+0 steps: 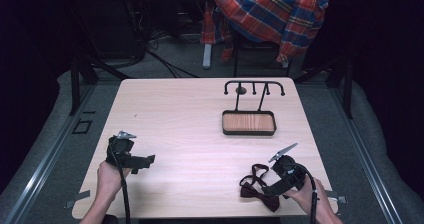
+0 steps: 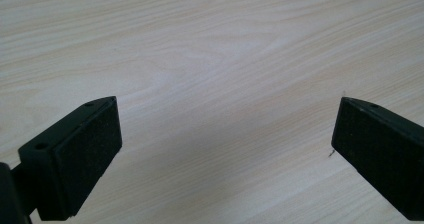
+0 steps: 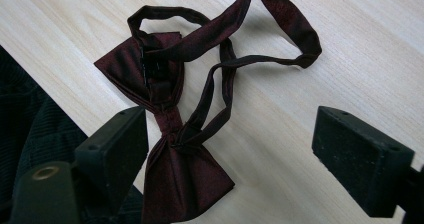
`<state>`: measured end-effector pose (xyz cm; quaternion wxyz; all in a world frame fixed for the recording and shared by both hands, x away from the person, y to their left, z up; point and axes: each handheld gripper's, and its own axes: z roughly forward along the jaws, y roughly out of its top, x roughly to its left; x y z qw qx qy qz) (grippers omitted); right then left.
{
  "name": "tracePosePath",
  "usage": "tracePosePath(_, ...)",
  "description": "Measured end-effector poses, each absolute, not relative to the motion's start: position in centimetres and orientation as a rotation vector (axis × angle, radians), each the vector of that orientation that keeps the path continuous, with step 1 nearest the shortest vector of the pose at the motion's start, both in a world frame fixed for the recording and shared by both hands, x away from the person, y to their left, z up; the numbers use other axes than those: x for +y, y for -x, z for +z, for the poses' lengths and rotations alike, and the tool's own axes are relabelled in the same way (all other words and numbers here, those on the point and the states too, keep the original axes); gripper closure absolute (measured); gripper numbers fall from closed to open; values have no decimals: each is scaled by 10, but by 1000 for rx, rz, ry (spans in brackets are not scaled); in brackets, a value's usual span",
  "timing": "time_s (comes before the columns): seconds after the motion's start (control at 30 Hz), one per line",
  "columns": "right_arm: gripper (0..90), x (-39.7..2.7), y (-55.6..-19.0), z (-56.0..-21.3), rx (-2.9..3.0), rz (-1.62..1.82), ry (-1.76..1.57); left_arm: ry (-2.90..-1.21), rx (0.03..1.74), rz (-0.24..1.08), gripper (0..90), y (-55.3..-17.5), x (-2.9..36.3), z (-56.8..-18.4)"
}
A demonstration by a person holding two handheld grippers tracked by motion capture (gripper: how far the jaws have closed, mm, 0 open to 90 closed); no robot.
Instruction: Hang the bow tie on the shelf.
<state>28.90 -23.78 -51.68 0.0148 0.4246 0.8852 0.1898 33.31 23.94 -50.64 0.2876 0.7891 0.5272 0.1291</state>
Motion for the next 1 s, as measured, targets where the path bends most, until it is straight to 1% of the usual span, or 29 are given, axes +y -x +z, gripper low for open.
tracePosePath(0.03,224,-237,-289,-516,2768,586,-1316,-2113,1405,344,0,-334,239,-507)
tracePosePath(0.07,251,-236,-288,-516,2775,579,-1315,-2117,1403,344,0,-334,239,-507)
tracePosePath(0.17,283,-233,-286,-516,2777,598,-1323,-2118,1403,342,0,-334,239,-507)
tracePosePath(0.2,324,-230,-285,-516,2783,574,-1295,-2118,1406,340,0,-334,239,-507)
tracePosePath(0.23,341,-226,-284,-518,2795,540,-1277,-2120,1404,340,0,-334,239,-507)
tracePosePath(0.3,360,-222,-283,-520,2802,517,-1269,-2123,1402,339,0,-334,239,-507)
tracePosePath(0.5,329,-212,-280,-526,2817,455,-1231,-2121,1413,338,0,-334,239,-507)
tracePosePath(0.6,327,-208,-279,-529,2831,391,-1197,-2122,1413,337,0,-334,239,-507)
tracePosePath(0.63,337,-207,-279,-530,2841,395,-1181,-2123,1412,336,0,-334,239,-507)
tracePosePath(0.7,385,-204,-278,-530,2843,381,-1147,-2124,1412,337,1,-334,239,-508)
tracePosePath(0.73,385,-204,-278,-530,2843,381,-1147,-2124,1412,337,1,-334,239,-508)
tracePosePath(0.77,420,-203,-278,-530,2849,379,-1120,-2122,1415,339,1,-334,239,-507)
tracePosePath(1.0,484,-200,-278,-535,2874,324,-1066,-2129,1413,335,1,-334,239,-507)
